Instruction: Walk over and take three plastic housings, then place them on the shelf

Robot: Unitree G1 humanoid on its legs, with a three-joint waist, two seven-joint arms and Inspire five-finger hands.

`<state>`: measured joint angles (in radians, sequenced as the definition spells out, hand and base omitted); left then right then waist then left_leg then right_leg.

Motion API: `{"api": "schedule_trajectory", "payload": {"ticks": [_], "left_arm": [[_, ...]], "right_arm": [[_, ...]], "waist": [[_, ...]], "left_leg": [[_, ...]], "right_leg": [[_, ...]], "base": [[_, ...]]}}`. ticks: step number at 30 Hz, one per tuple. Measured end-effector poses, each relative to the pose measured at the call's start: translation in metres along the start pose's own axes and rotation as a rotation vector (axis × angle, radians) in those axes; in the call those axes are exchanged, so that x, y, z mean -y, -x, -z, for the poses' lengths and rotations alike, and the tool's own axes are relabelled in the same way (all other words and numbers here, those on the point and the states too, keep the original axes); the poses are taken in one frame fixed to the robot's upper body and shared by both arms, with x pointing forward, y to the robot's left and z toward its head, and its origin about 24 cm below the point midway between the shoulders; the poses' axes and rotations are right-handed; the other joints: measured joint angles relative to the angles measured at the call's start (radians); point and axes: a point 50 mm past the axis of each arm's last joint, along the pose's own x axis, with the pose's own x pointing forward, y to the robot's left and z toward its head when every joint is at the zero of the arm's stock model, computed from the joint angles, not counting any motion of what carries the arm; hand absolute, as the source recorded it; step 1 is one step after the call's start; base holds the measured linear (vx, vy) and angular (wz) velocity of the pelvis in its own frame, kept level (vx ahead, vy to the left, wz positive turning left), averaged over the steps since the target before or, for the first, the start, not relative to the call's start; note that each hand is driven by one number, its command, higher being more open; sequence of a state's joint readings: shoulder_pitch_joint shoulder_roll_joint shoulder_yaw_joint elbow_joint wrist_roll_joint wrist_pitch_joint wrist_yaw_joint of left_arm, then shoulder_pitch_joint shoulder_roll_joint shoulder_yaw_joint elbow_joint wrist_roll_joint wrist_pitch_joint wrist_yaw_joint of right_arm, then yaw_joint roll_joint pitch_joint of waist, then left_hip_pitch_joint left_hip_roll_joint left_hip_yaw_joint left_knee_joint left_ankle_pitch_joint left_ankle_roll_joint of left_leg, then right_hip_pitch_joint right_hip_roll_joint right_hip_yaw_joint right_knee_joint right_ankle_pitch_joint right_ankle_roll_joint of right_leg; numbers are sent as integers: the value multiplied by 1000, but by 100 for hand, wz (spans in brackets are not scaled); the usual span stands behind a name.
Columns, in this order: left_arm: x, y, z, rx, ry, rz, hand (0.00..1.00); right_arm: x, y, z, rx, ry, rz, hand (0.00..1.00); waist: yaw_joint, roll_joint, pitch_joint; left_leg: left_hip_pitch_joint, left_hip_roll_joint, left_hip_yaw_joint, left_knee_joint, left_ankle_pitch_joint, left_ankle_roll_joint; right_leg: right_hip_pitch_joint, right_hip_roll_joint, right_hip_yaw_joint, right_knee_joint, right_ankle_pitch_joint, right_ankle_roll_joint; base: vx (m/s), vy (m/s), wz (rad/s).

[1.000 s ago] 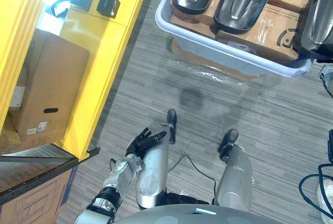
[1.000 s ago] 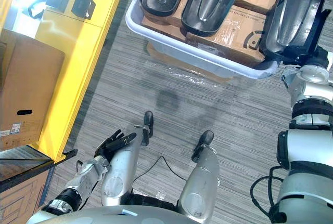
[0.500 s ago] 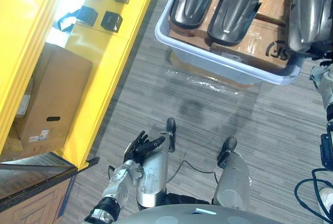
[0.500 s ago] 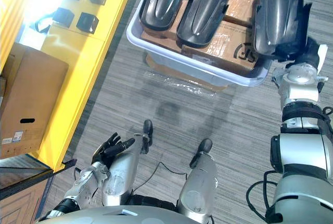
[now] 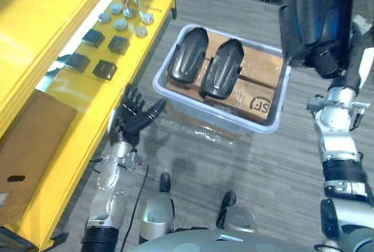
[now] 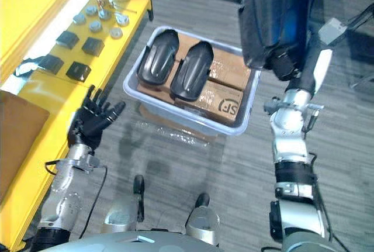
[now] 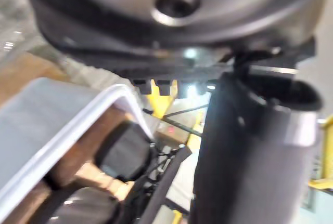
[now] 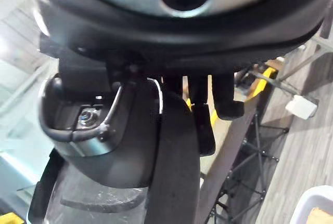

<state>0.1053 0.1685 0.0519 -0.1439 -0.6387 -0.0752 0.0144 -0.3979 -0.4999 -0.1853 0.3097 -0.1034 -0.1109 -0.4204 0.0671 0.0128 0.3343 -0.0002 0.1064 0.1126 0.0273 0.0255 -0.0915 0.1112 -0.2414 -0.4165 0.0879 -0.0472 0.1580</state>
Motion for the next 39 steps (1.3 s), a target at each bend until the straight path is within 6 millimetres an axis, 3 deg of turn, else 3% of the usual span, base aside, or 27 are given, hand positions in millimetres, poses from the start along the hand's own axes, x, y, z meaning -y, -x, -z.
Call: {"api": "schedule_trajectory", "payload": {"ticks": [3, 9, 11, 19, 27, 33, 38, 39], "left_arm": [[16, -12, -8, 13, 116, 99, 100], [63, -20, 8, -87, 175, 312, 100], [71, -21, 10, -109, 176, 343, 100], [69, -28, 27, -189, 168, 322, 100], [90, -25, 49, -289, 161, 397, 100], [88, -24, 56, -319, 152, 380, 100], [89, -22, 59, -337, 169, 379, 100], [90, -22, 59, -341, 174, 364, 0]], "right_arm": [[-11, 7, -7, 49, 19, -33, 0], [-50, 27, -21, 137, -35, -173, 0], [-64, 36, -26, 156, -72, -235, 0], [-101, 75, -29, 152, -177, -468, 0], [-138, 118, -22, 101, -209, -671, 0], [-142, 131, -11, 39, -224, -709, 0], [-143, 143, -6, 18, -259, -743, 0], [-144, 146, -3, 7, -269, -752, 0]], "waist": [[2, 21, -42], [-4, 18, -78], [-15, 11, -90], [-19, 13, -133], [-16, 18, -177], [-16, 6, -185], [-17, -23, -206], [-17, -29, -211]], "left_leg": [[28, -9, -2, -37, 10, 1], [81, -9, 10, -83, 24, 4], [86, -10, 16, -86, 25, 4], [97, -14, 25, -110, 54, 5], [77, -23, 14, -116, 77, 15], [75, -25, 14, -116, 84, 20], [66, -27, 6, -116, 85, 20], [66, -27, 6, -116, 85, 19]], "right_leg": [[20, -4, -8, -12, 4, 5], [49, -2, -14, -22, 23, 6], [49, -4, -13, -23, 24, 6], [50, -2, -5, -37, 27, 2], [55, 2, -13, -76, 68, -4], [63, 2, -13, -100, 88, -5], [65, 3, -18, -111, 92, -5], [65, 3, -18, -112, 92, -5]], "base": [[74, -1, 7], [17, 7, -3], [-24, 16, -12], [-55, 0, -3], [-100, 18, 4], [-41, 11, 1], [4, 4, 4], [0, 0, 0]]}}
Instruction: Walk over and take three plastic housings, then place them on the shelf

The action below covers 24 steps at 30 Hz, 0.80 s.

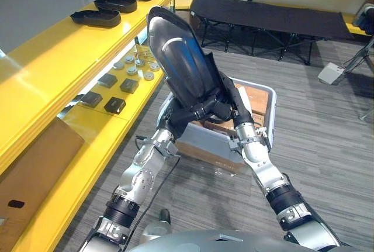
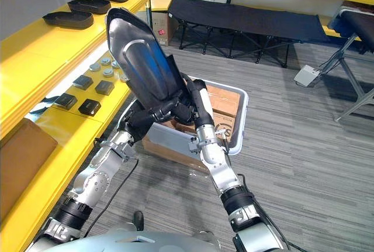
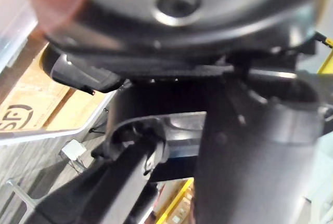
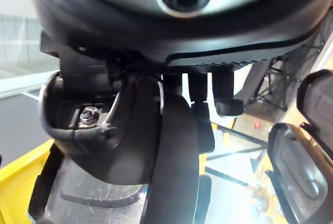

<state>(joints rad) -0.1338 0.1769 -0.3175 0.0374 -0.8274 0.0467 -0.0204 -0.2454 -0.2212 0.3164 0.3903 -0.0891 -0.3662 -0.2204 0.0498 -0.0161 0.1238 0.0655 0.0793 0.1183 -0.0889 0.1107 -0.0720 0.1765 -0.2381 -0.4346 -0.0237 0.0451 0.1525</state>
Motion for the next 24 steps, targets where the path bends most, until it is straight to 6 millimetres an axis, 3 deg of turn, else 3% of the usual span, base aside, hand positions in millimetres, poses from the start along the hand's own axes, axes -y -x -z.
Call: {"api": "schedule_trajectory", "payload": {"ticks": [10, 17, 24], "left_arm": [[-4, 0, 0, 4, 38, -75, 0], [-19, 2, 5, 5, 30, -160, 0], [-16, 3, 7, 31, -2, -160, 0]], "right_arm": [[-11, 14, 8, -19, -52, -44, 0], [-23, 27, 9, 9, -46, -104, 0], [-25, 30, 10, 0, -58, -93, 0]], "waist": [[3, -14, -12], [2, -38, -28], [2, -40, -29]], "left_leg": [[-5, 1, -5, 0, 6, -1], [-6, 3, -5, 0, 7, -2], [-6, 3, -6, 0, 7, -2]], "right_leg": [[1, 4, -3, -7, 4, -2], [2, 12, -3, -12, 5, -4], [2, 13, -3, -12, 5, -4]], "base": [[-1, 1, 1], [0, 0, 0], [0, 0, 0]]}}
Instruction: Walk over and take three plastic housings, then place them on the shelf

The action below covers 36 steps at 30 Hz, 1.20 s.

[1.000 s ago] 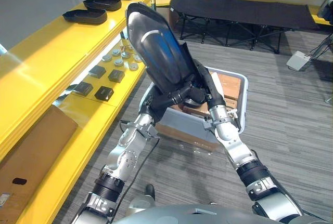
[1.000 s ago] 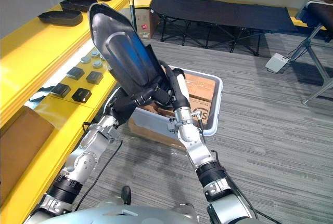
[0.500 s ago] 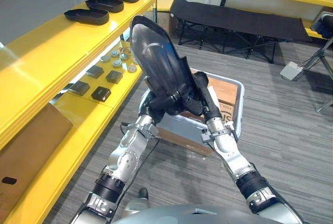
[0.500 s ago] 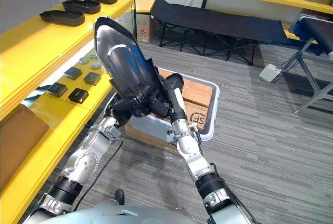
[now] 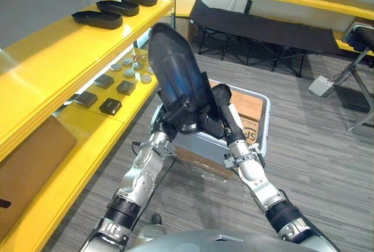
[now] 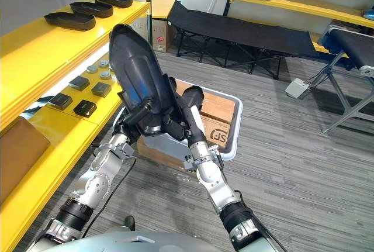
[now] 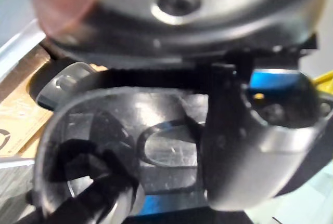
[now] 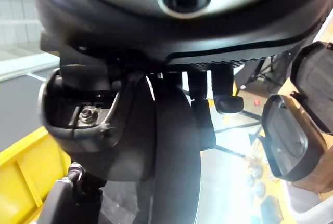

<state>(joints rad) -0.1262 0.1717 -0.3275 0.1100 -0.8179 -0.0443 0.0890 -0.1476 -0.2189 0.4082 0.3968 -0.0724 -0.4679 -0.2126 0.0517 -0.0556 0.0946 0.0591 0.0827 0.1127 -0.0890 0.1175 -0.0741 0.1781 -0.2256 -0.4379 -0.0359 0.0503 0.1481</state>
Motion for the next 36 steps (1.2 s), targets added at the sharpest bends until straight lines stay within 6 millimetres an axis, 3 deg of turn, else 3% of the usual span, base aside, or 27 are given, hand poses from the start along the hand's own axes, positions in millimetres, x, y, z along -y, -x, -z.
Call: {"api": "schedule_trajectory", "payload": {"ticks": [1, 5, 10, 15, 20, 24, 30, 36], "left_arm": [[0, 0, 0, 1, 0, 0, 0], [2, 0, -1, 23, -8, -3, 0], [7, 0, -6, 113, -138, -40, 0], [18, 8, -31, 330, -315, -135, 0], [20, 28, -75, 671, -387, -298, 0], [2, 51, -97, 843, -419, -455, 0], [-35, 78, -90, 805, -448, -661, 0], [-49, 87, -86, 752, -421, -672, 0]], "right_arm": [[0, 0, 0, 0, 0, 0, 100], [-1, 1, -1, 8, -2, 3, 100], [-6, 2, -2, 11, -33, 24, 100], [-11, 3, -17, 76, -94, 20, 100], [-7, 10, -36, 130, -365, 40, 100], [26, 18, -31, 141, -598, 145, 100], [80, 55, -17, 166, -652, 376, 100], [93, 93, 7, 29, -632, 500, 100]], "waist": [[0, 0, 0], [0, -5, 0], [0, -14, -3], [-1, -14, -3], [-7, -14, -3], [-5, -13, -3], [-32, -11, -2], [-63, 15, -5]], "left_leg": [[0, 0, 0, 0, 0, 0], [0, 1, 2, 0, -1, -1], [1, 0, 2, 0, -1, -1], [1, 5, 13, 0, -2, -4], [2, 9, 21, 0, -4, -6], [1, 9, 39, 0, -10, -14], [1, 15, 70, 0, -14, -16], [6, 17, 106, 0, -24, -19]], "right_leg": [[0, 0, 0, 0, 0, 0], [0, 0, 1, -1, 0, 0], [-2, 1, 0, 2, 0, -2], [-18, 1, 5, 19, -6, -11], [-24, 3, 9, 22, -13, -20], [-39, 2, 32, 24, -14, -21], [-61, 5, 64, 28, -12, -19], [-83, 5, 102, 31, -11, -19]], "base": [[0, 0, 0], [0, 0, 0], [0, 0, 0], [-5, 0, -7], [-14, -3, -4], [-14, 7, -10], [-3, 1, -14], [5, 4, -20]]}}
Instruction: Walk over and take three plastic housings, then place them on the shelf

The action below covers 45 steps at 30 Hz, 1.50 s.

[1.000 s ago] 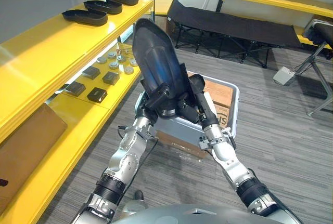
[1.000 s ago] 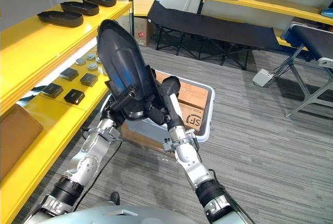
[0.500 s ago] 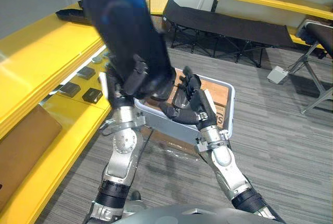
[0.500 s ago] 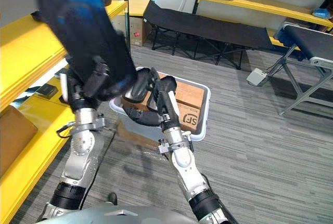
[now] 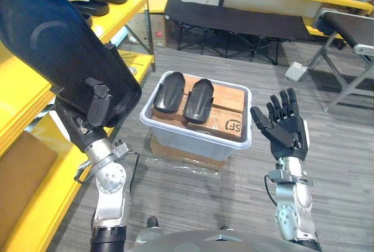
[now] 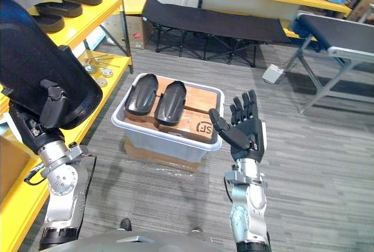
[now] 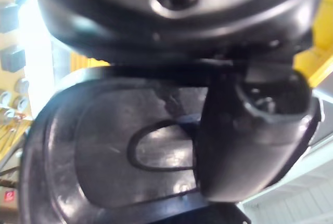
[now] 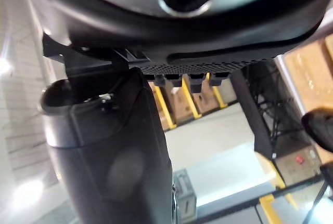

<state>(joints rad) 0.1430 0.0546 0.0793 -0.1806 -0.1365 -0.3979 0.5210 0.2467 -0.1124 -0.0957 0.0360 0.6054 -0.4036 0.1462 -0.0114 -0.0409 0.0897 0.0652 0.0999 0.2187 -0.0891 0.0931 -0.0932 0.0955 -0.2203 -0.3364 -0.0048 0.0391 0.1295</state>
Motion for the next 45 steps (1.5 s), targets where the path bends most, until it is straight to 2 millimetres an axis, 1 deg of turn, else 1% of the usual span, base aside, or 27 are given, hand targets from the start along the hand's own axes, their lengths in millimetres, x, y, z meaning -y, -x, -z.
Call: {"api": "schedule_trajectory", "payload": {"ticks": [2, 5, 7, 10, 12, 13, 15, 16, 18, 21, 25, 26, 28, 30, 32, 33, 35, 36, 37, 38, 39, 40, 41, 42, 43, 44, 45], "left_arm": [[-9, 6, 6, -70, 71, 25, 0], [-18, 14, 10, -122, 96, 41, 0], [-21, 18, 12, -135, 86, 56, 0], [-24, 23, 9, -141, 63, 82, 0], [-35, 23, -1, -105, 5, 72, 0], [-38, 23, -4, -98, -2, 69, 0], [-53, 25, -15, -79, -41, 55, 0], [-55, 25, -16, -78, -47, 53, 0], [-68, 30, -23, -76, -91, 43, 0], [-79, 39, -24, -105, -132, 44, 0], [-81, 47, -22, -142, -145, 97, 0], [-80, 48, -22, -147, -147, 119, 0], [-79, 48, -22, -148, -146, 145, 0], [-75, 48, -21, -151, -134, 176, 0], [-69, 48, -19, -155, -119, 217, 0], [-64, 49, -18, -160, -102, 247, 0], [-59, 50, -17, -169, -79, 288, 0], [-57, 52, -16, -174, -60, 315, 0], [-57, 52, -16, -178, -40, 327, 0], [-55, 52, -16, -178, -19, 351, 0], [-51, 52, -16, -178, -11, 384, 0], [-48, 51, -16, -175, -10, 412, 0], [-42, 47, -17, -163, -12, 489, 0], [-33, 42, -18, -141, -10, 580, 0], [-28, 39, -20, -125, -10, 626, 0], [-18, 34, -22, -96, 0, 687, 0], [-14, 31, -23, -77, 2, 706, 0]], "right_arm": [[11, 7, 7, -48, 12, 48, 100], [17, 12, 19, -119, 6, 85, 100], [15, 12, 23, -143, -4, 95, 100], [10, 9, 25, -146, -10, 78, 100], [-3, -4, 31, -162, 12, 29, 100], [-8, -7, 33, -169, 23, 15, 100], [-26, -17, 41, -209, 97, -42, 100], [-28, -17, 42, -212, 106, -48, 100], [-46, -22, 47, -224, 152, -103, 100], [-60, -28, 48, -226, 158, -140, 100], [-63, -34, 49, -230, 157, -156, 100], [-64, -34, 50, -236, 165, -171, 100], [-66, -35, 55, -266, 190, -218, 100], [-69, -34, 57, -296, 217, -284, 100], [-70, -33, 59, -317, 235, -310, 100], [-68, -33, 59, -323, 244, -313, 100], [-67, -33, 58, -317, 265, -305, 100], [-67, -33, 59, -316, 267, -296, 100], [-68, -33, 59, -318, 261, -292, 100], [-69, -32, 60, -321, 249, -288, 100], [-69, -29, 61, -331, 240, -285, 100], [-68, -26, 62, -337, 238, -283, 100], [-63, -19, 63, -353, 236, -275, 100], [-57, -13, 64, -370, 238, -255, 100], [-55, -11, 64, -376, 239, -244, 100], [-52, -9, 64, -381, 239, -232, 100], [-52, -7, 65, -385, 234, -235, 100]], "waist": [[-14, 18, -4], [-17, 27, -6], [-7, 32, -4], [15, 44, -4], [47, 49, -3], [56, 50, -3], [108, 57, -3], [117, 58, -4], [160, 60, -4], [193, 59, -4], [200, 58, -4], [200, 59, -4], [201, 58, -3], [199, 60, 9], [193, 64, 26], [192, 71, 33], [192, 79, 38], [199, 84, 42], [199, 84, 42], [196, 85, 43], [193, 82, 46], [187, 80, 51], [160, 72, 58], [133, 67, 63], [126, 65, 66], [120, 65, 78], [119, 59, 84]], "left_leg": [[3, 3, 16, 0, 1, 2], [11, 12, 23, 0, -2, -2], [5, 16, 10, 0, 0, -4], [-21, 10, -57, 0, 6, -3], [-44, 6, -116, 0, 19, -3], [-50, 3, -134, 0, 22, -3], [-65, -10, -205, 0, 30, -3], [-66, -12, -213, 0, 30, -4], [-89, -23, -264, 0, 34, -2], [-110, -35, -308, 0, 45, 3], [-109, -44, -309, 0, 49, 8], [-107, -44, -307, 0, 48, 9], [-107, -43, -305, 5, 48, 10], [-132, -41, -298, 54, 27, 26], [-162, -26, -227, 113, 6, 56], [-170, -11, -181, 121, 10, 61], [-171, -5, -147, 99, 36, 70], [-163, -8, -145, 61, 63, 68], [-161, -11, -145, 42, 74, 68], [-160, -18, -148, 12, 94, 72], [-165, -33, -168, 5, 103, 75], [-166, -43, -184, 5, 105, 78], [-173, -72, -239, 5, 106, 79], [-187, -82, -268, 11, 107, 80], [-195, -81, -273, 14, 107, 81], [-197, -79, -287, 11, 109, 83], [-200, -82, -294, 6, 125, 92]], "right_leg": [[-9, 2, 15, -1, 1, 1], [-4, 10, 18, -3, 3, 5], [0, 15, 5, -8, 2, 3], [26, 14, -66, -15, -1, 1], [42, 15, -127, -15, -9, 0], [48, 15, -144, -15, -11, 1], [83, 13, -216, -14, -25, 5], [86, 12, -223, -14, -28, 7], [102, 12, -279, -11, -39, 10], [115, 10, -329, -7, -46, 10], [123, -2, -346, 12, -54, 13], [122, -4, -342, 17, -59, 8], [122, -5, -340, 24, -68, 10], [124, -4, -348, 38, -75, 9], [141, -3, -382, 46, -83, 11], [150, -5, -413, 59, -92, 13], [160, -6, -456, 63, -98, 15], [158, -9, -470, 73, -105, 17], [155, -12, -478, 80, -109, 19], [146, -25, -488, 110, -130, 21], [130, -43, -466, 161, -165, 2], [125, -50, -432, 187, -188, -27], [116, -59, -308, 239, -214, -66], [80, -66, -201, 327, -214, -66], [59, -70, -163, 384, -214, -66], [27, -70, -110, 458, -234, -63], [19, -56, -92, 430, -271, -58]], "base": [[19, -1, -22], [21, -19, -10], [7, -35, 19], [7, -23, 64], [-2, -27, 75], [-13, -32, 82], [-13, -36, 87], [-16, -32, 79], [-19, -17, 70], [-20, -6, 53], [-11, 17, 18], [-13, 15, -5], [-11, 5, -2], [-47, -4, 13], [-55, 7, 50], [-35, 3, 68], [-32, 9, 70], [-22, 18, 56], [-15, 30, 50], [-11, 36, 53], [-7, 35, 60], [14, 36, 98], [35, 26, 141], [36, 20, 152], [34, -14, 128], [26, -69, 86], [24, -91, 62]]}}
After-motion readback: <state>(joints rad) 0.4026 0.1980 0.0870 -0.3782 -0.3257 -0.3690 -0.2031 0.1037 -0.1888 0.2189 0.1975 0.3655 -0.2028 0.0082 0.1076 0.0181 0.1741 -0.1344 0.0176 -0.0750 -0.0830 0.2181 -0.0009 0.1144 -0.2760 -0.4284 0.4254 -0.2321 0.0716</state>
